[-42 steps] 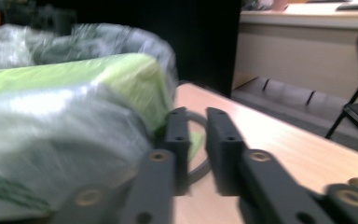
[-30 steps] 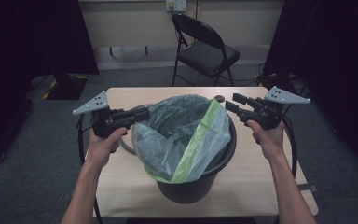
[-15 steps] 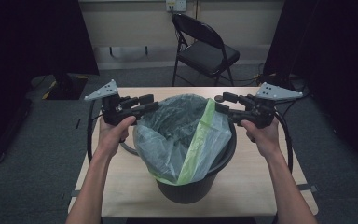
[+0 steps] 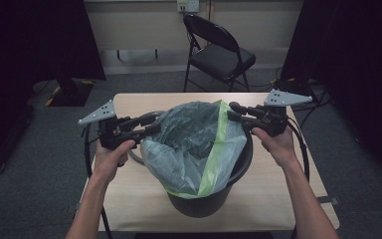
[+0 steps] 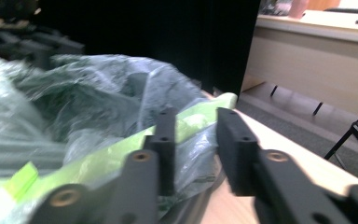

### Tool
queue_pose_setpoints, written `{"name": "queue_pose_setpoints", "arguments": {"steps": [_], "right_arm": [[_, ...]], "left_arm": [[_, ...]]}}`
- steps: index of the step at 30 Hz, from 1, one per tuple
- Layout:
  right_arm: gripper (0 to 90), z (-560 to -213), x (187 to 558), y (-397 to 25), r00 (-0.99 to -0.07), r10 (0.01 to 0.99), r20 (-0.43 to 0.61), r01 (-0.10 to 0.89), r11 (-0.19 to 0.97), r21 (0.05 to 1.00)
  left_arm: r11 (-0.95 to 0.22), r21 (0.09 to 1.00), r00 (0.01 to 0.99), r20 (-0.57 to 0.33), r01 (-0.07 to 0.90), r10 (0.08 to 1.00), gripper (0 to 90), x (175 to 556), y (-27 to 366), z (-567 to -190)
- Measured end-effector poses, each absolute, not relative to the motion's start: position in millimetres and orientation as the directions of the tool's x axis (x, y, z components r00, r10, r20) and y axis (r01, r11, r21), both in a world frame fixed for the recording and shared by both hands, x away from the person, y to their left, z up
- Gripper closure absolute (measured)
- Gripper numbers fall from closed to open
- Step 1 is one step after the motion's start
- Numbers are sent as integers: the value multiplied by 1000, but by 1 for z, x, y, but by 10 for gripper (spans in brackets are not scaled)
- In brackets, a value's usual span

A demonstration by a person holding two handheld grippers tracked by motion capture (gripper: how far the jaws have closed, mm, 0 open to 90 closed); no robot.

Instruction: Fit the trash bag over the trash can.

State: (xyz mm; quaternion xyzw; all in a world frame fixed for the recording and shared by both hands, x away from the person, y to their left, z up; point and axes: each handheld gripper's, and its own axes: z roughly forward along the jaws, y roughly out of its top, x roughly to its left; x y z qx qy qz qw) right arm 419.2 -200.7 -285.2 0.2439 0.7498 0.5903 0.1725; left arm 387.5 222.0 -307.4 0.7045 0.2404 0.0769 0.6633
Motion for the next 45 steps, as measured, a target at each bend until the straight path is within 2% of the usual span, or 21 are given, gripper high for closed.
{"name": "queue_pose_setpoints", "arguments": {"steps": [3, 5, 8, 12, 15, 17, 20, 28, 29, 31, 32, 33, 36, 38, 41, 45], "right_arm": [[900, -285, 423, -204, -822, 567, 47, 157, 146, 977], [900, -285, 424, -207, -824, 564, 57, 158, 132, 979], [900, -283, 420, -211, -808, 588, 47, 154, 132, 979], [900, -286, 415, -221, -796, 602, 62, 163, 114, 980], [900, -297, 414, -228, -789, 609, 78, 184, 113, 976], [900, -307, 414, -233, -788, 607, 105, 204, 97, 974], [900, -320, 415, -235, -790, 598, 131, 229, 90, 969], [900, -336, 418, -222, -808, 572, 141, 250, 116, 961], [900, -336, 419, -221, -808, 573, 141, 252, 119, 960], [900, -336, 420, -221, -807, 574, 137, 250, 122, 961], [841, -336, 420, -222, -802, 583, 131, 247, 123, 961], [781, -334, 420, -222, -790, 601, 124, 245, 123, 962], [651, -328, 420, -225, -774, 622, 114, 231, 110, 967], [643, -322, 419, -227, -762, 640, 100, 223, 114, 968], [570, -316, 419, -231, -739, 668, 93, 213, 100, 972], [517, -308, 419, -235, -735, 670, 106, 199, 63, 978]], "left_arm": [[-6, 973, 881, -207, 231, 426, 554, 387, 225, -306], [5, 980, 877, -181, 200, 446, 523, 391, 225, -300], [47, 979, 875, -197, 197, 443, 491, 403, 219, -293], [-12, 975, 874, -194, 223, 446, 481, 422, 197, -295], [-7, 970, 869, -215, 244, 445, 580, 429, 193, -299], [-21, 970, 867, -206, 242, 453, 607, 427, 194, -301], [-57, 969, 868, -190, 242, 459, 611, 426, 194, -302], [-5, 968, 867, -222, 250, 446, 618, 435, 199, -300], [-5, 967, 868, -225, 253, 443, 637, 437, 199, -301], [-1, 968, 874, -227, 251, 429, 738, 438, 199, -303], [-6, 969, 876, -219, 246, 431, 789, 438, 199, -303], [0, 969, 873, -221, 245, 435, 797, 437, 200, -303], [6, 971, 870, -218, 240, 442, 900, 435, 204, -302], [6, 972, 872, -214, 235, 440, 900, 432, 206, -302], [19, 974, 872, -212, 227, 441, 900, 422, 213, -305], [14, 976, 879, -200, 216, 432, 900, 409, 219, -304]]}}
